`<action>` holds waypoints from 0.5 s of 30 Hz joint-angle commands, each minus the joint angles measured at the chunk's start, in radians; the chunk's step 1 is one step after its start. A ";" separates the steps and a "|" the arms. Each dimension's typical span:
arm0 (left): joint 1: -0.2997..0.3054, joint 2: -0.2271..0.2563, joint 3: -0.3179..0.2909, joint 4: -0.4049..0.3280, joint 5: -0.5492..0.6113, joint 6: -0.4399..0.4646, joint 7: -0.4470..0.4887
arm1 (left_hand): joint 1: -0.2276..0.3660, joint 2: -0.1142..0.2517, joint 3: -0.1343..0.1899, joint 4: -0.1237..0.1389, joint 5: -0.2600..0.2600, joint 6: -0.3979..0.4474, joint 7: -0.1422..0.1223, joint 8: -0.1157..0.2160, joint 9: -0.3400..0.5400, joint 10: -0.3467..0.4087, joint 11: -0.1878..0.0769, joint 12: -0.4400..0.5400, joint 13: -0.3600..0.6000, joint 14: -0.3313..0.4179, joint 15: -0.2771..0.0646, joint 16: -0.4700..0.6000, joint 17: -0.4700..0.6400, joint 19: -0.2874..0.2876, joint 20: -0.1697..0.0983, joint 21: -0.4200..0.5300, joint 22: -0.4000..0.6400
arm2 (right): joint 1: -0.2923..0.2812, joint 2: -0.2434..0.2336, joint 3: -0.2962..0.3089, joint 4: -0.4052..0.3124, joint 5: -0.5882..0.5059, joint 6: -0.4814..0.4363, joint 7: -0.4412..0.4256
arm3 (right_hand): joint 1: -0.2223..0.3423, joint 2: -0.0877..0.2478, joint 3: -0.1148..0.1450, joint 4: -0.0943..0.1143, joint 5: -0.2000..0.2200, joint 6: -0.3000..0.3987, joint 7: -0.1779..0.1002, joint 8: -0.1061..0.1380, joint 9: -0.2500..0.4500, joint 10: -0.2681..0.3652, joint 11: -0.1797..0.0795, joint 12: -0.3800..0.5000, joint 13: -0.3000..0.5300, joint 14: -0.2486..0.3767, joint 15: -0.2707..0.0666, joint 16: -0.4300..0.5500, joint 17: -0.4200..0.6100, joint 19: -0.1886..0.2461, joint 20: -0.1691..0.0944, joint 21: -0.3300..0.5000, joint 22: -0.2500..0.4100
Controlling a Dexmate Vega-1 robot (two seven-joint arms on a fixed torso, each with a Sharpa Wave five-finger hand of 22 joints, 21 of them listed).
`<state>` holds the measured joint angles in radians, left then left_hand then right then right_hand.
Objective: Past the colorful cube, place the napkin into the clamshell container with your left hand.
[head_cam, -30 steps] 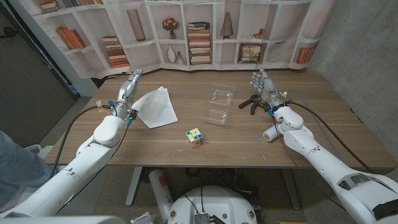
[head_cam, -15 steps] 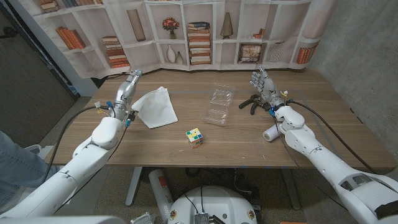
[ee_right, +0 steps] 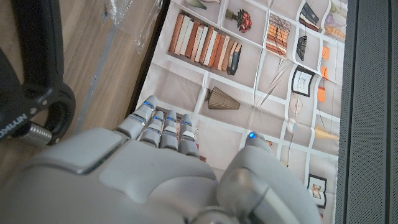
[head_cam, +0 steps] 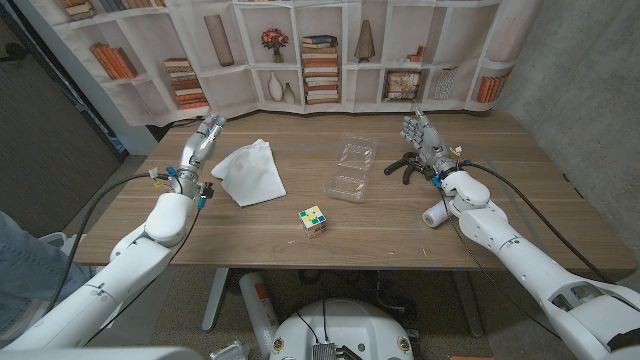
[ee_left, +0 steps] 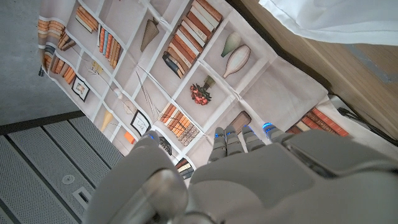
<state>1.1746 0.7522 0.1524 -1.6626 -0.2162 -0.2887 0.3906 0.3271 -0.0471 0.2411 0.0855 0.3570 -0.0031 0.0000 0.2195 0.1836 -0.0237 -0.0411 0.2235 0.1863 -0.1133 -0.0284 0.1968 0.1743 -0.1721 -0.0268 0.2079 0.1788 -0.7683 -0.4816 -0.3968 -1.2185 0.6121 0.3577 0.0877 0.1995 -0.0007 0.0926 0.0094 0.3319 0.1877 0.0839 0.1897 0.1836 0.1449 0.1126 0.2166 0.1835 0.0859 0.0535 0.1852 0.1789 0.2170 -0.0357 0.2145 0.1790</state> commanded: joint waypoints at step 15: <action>0.037 0.015 -0.035 -0.044 0.069 0.066 0.043 | 0.019 0.003 0.000 -0.011 0.010 0.010 0.000 0.003 0.003 0.013 -0.001 0.003 0.001 0.008 -0.003 -0.003 0.004 -0.053 0.002 -0.001 0.002 | -0.001 -0.005 -0.004 0.000 -0.005 -0.022 -0.012 | 0.010 0.008 -0.002 -0.006 -0.002 0.006 0.000 0.007 0.004 0.010 0.001 0.003 0.005 0.008 0.001 0.003 0.005 0.011 0.003 -0.006 0.003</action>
<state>1.2024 0.7650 0.1288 -1.6999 -0.1658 -0.2410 0.4223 0.3351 -0.0471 0.2409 0.0794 0.3629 -0.0033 0.0000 0.2195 0.1836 -0.0184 -0.0357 0.2235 0.1864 -0.1094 -0.0323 0.1968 0.1743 -0.1721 -0.0267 0.2079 0.1789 -0.7831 -0.4960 -0.3961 -1.2428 0.6064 0.3376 0.0695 0.2046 0.0045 0.0884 0.0052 0.3319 0.1877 0.0839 0.1897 0.1837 0.1448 0.1126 0.2166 0.1835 0.0859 0.0535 0.1851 0.1789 0.2206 -0.0321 0.2105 0.1790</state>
